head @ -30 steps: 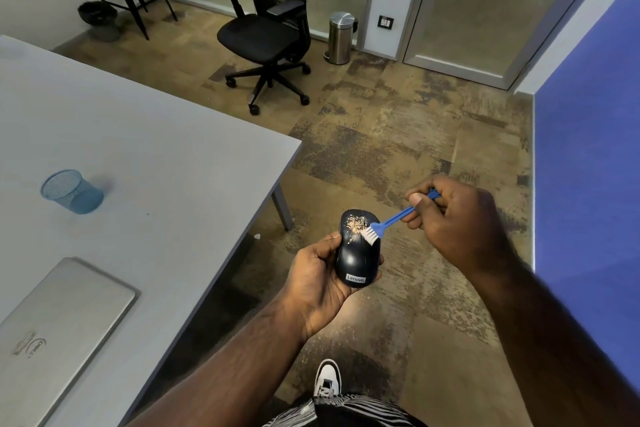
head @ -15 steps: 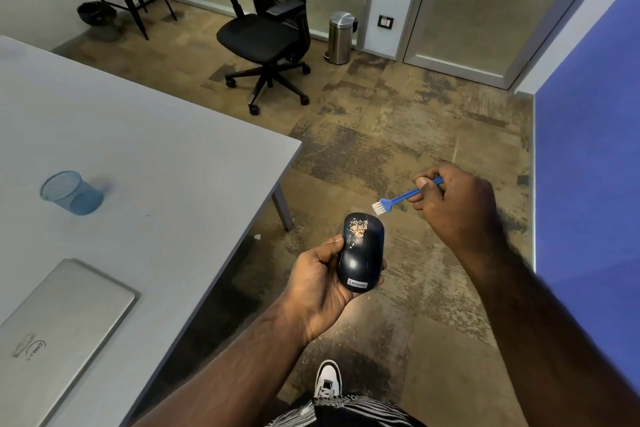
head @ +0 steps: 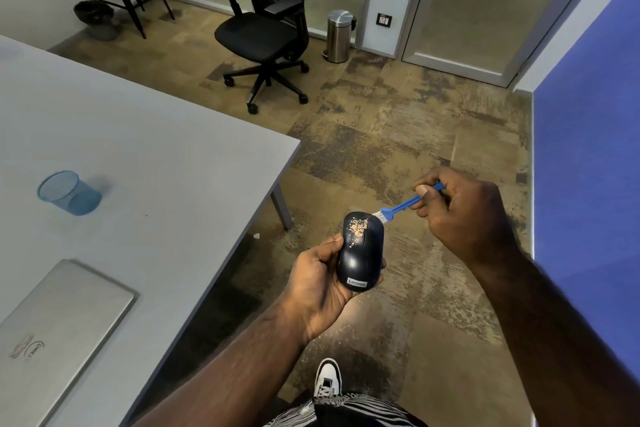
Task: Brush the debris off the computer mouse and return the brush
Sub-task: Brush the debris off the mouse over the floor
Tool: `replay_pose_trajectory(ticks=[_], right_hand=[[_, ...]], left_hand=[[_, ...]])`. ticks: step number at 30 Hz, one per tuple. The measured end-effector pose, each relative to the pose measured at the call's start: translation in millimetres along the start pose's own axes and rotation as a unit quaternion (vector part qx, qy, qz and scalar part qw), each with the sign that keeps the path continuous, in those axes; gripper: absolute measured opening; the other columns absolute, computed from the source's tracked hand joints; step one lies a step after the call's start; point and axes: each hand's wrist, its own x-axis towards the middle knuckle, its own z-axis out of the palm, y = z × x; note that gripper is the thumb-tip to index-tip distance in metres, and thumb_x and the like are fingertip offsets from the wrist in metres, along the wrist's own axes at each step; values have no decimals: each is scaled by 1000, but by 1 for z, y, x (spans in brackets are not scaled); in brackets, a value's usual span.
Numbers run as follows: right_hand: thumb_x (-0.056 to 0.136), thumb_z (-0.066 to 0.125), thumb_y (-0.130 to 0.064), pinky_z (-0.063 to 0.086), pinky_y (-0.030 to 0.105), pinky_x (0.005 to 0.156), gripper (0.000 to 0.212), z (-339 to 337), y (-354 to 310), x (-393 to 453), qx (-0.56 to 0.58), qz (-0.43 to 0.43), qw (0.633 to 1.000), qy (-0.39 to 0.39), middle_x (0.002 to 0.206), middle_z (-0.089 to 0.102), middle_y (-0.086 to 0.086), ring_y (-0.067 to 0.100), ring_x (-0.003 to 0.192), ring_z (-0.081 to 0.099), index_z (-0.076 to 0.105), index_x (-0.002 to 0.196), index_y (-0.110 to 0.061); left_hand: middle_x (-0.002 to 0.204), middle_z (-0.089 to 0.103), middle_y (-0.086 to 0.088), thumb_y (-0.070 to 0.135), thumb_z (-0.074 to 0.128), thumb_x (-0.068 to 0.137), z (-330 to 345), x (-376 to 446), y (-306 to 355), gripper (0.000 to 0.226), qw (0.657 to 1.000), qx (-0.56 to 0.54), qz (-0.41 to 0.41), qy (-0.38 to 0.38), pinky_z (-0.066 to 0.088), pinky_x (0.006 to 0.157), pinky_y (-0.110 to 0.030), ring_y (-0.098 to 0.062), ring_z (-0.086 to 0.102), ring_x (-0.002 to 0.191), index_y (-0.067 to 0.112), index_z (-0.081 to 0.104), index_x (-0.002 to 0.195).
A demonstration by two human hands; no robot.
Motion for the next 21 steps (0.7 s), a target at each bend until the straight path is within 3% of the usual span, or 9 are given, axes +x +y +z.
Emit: replay_pose_trajectory(ticks=[6, 11, 21], right_hand=[[91, 62, -7, 60, 37, 50, 9, -7, -2, -7, 19, -45, 999, -12, 66, 67, -9, 6, 60, 70, 69, 92, -12], [92, 62, -8, 60, 42, 50, 9, -6, 2, -8, 32, -33, 999, 4, 70, 70, -5, 10, 59, 70, 69, 93, -11], [93, 59, -4, 62, 36, 57, 13, -17, 4, -15, 87, -11, 996, 16, 73, 71, -3, 4, 64, 71, 69, 98, -12]], left_hand=[[118, 65, -28, 22, 39, 96, -3, 1, 4, 43, 1000, 0, 12, 1, 51, 86, -47, -42, 63, 97, 0, 57, 128], [119, 64, -28, 22, 41, 95, -2, 1, 4, 43, 1000, -12, 6, 0, 50, 87, -48, -42, 63, 98, -2, 56, 128], [123, 61, -29, 22, 49, 88, -6, 1, 2, 49, 998, -58, -4, -20, 53, 86, -51, -43, 62, 102, -2, 54, 130]])
